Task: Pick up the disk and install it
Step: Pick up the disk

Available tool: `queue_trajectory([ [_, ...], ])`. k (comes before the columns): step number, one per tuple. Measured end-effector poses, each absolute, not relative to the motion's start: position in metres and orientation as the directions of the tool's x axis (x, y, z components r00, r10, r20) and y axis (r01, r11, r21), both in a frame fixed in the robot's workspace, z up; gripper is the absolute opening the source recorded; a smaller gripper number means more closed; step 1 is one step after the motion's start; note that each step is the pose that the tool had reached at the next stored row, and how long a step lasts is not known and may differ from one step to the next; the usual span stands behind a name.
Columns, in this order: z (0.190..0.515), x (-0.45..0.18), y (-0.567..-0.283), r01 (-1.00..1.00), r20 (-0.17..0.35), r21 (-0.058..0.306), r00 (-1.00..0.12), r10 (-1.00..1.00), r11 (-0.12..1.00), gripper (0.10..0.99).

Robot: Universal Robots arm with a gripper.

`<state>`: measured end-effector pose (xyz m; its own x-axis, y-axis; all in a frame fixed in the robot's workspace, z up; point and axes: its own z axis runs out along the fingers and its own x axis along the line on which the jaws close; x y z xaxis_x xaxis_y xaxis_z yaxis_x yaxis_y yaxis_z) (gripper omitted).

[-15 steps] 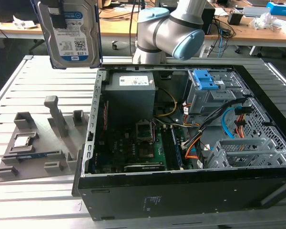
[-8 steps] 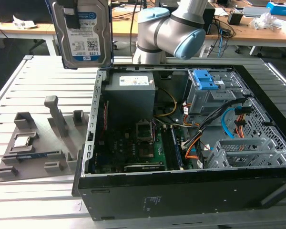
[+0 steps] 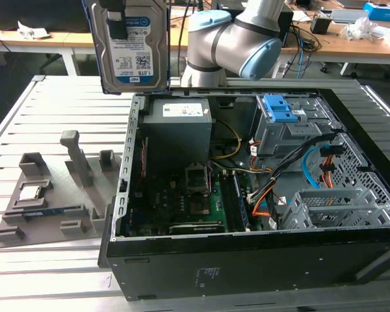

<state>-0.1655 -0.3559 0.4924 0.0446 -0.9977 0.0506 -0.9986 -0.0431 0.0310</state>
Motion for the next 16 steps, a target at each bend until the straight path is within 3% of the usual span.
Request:
queue_trajectory([
  [16,0.493,-0.083,-0.356,-0.999,0.051,0.031,0.045,-0.998,-0.043,0.365],
])
